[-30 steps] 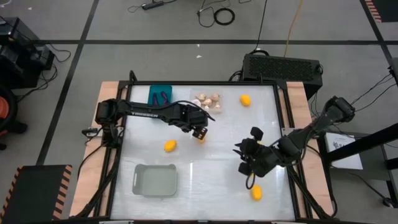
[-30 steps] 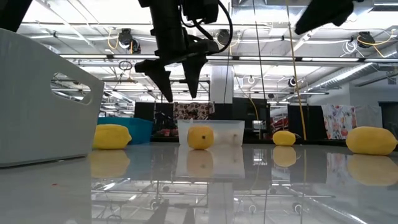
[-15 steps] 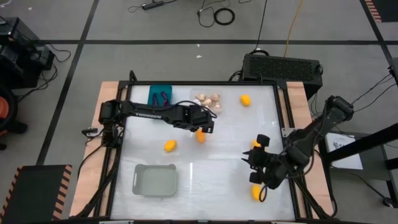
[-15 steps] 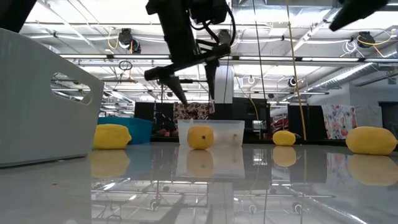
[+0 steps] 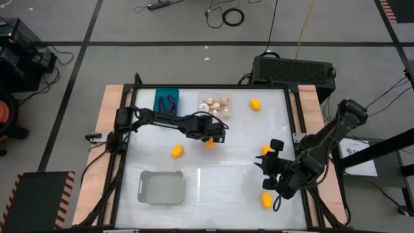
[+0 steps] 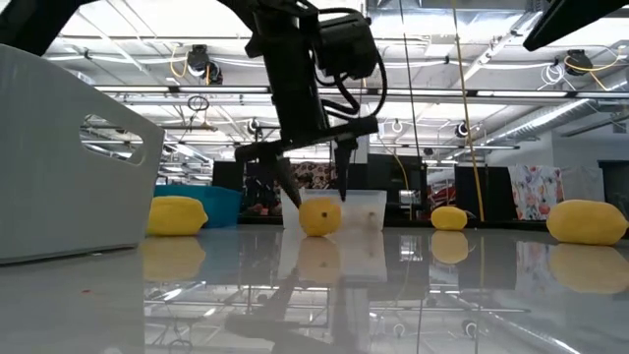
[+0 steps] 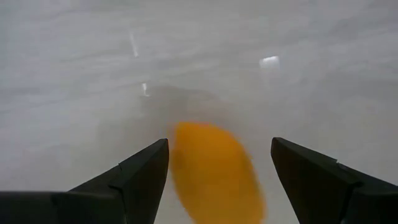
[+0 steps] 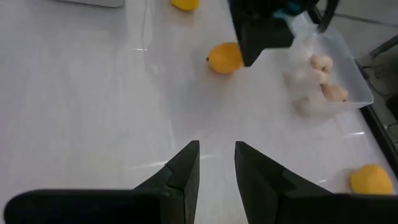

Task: Sort produce into baskets
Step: Put the lemon into the gray bin

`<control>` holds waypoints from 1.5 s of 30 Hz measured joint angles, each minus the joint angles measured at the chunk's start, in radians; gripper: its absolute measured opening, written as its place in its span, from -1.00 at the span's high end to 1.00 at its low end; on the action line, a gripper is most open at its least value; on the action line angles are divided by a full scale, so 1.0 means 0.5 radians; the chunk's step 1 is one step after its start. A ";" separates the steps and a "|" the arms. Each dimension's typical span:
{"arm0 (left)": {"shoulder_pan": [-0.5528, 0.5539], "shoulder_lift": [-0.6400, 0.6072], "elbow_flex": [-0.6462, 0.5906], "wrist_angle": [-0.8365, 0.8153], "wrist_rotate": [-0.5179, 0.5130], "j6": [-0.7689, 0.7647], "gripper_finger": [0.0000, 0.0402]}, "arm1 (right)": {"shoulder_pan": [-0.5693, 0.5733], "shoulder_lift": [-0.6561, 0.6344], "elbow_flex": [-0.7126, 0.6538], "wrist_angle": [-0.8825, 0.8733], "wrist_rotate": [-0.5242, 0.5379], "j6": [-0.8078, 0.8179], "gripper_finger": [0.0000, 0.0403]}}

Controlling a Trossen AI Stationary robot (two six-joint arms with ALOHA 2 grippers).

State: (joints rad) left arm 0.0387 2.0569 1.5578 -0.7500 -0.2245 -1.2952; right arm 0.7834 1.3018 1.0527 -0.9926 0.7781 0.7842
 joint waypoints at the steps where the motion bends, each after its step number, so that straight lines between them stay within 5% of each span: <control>1: -0.003 0.013 0.000 -0.001 0.000 0.006 -0.44 | -0.001 0.000 0.000 0.000 0.010 -0.008 0.54; 40: -0.082 0.092 0.000 -0.090 0.337 0.303 -0.44 | -0.005 0.000 0.000 0.017 0.004 0.032 0.54; 45: -0.082 0.095 0.000 -0.094 0.363 0.353 -0.30 | -0.005 0.000 0.000 0.016 0.004 0.032 0.54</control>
State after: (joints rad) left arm -0.0025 2.1044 1.5578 -0.7971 -0.0429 -1.1187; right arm 0.7811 1.3018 1.0527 -0.9844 0.7799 0.8001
